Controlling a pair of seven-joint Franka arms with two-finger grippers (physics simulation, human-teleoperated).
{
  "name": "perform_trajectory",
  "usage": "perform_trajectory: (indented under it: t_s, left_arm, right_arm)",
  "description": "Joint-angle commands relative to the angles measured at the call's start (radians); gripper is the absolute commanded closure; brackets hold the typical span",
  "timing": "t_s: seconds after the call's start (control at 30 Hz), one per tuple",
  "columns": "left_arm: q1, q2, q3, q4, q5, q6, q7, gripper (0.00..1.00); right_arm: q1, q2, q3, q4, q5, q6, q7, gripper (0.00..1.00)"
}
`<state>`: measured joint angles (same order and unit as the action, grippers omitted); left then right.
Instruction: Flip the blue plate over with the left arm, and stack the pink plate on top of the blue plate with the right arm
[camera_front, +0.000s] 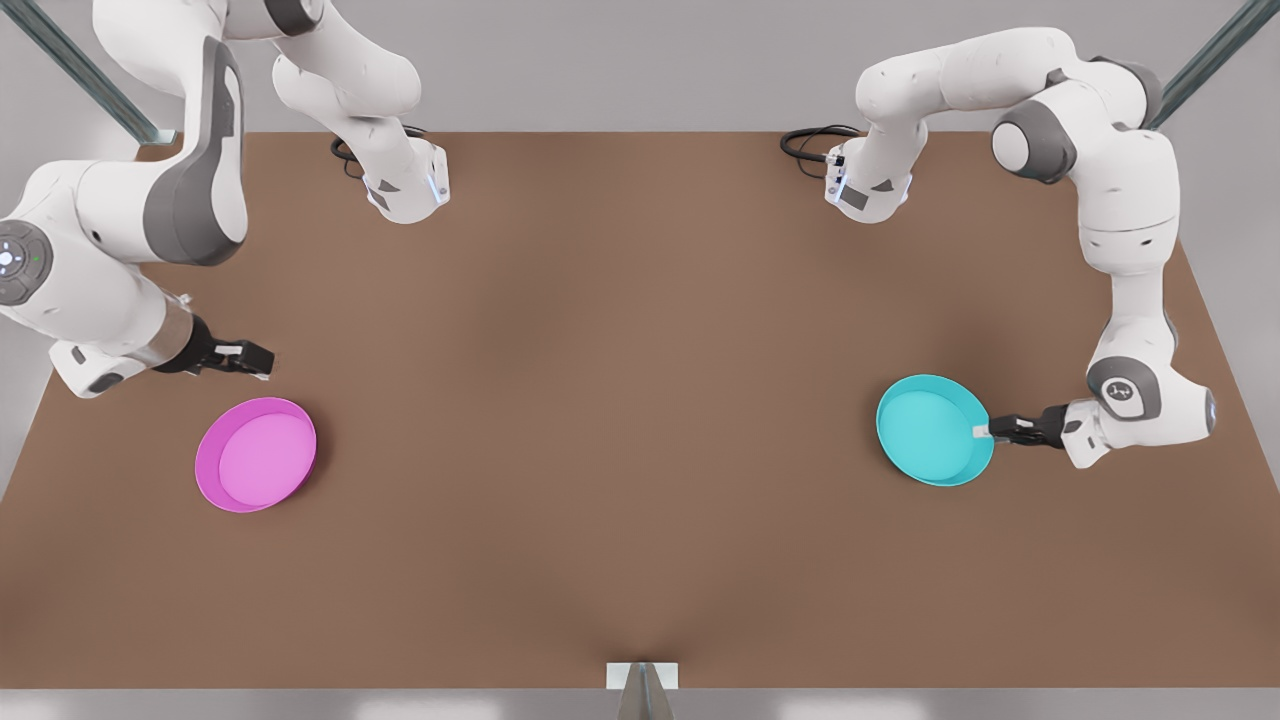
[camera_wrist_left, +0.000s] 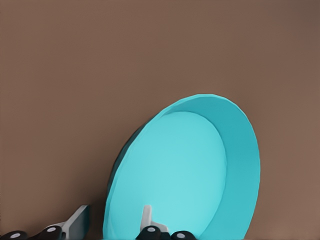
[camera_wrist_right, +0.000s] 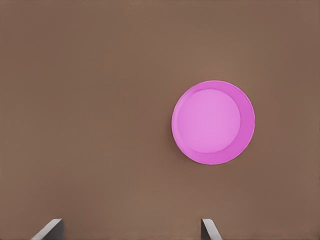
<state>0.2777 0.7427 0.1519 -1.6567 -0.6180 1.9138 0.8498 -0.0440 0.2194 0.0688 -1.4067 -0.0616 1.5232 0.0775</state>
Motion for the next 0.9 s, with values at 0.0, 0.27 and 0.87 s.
perform_trajectory:
  t_s: [0.0, 0.27, 0.87]
  left_arm:
    - [0.000, 0.001, 0.000, 0.000, 0.004, 0.001, 0.000, 0.44]
    - [0.000, -0.008, -0.002, 0.000, 0.018, -0.015, -0.003, 0.47]
    - [-0.002, -0.005, -0.003, -0.014, 0.020, 0.007, -0.005, 0.60]
  right_arm:
    - [0.000, 0.000, 0.000, 0.000, 0.000, 0.000, 0.001, 0.00]
    - [0.000, 0.009, 0.002, 0.017, 0.002, 0.005, -0.001, 0.00]
    - [-0.034, 0.069, -0.017, 0.127, 0.026, 0.003, -0.015, 0.00]
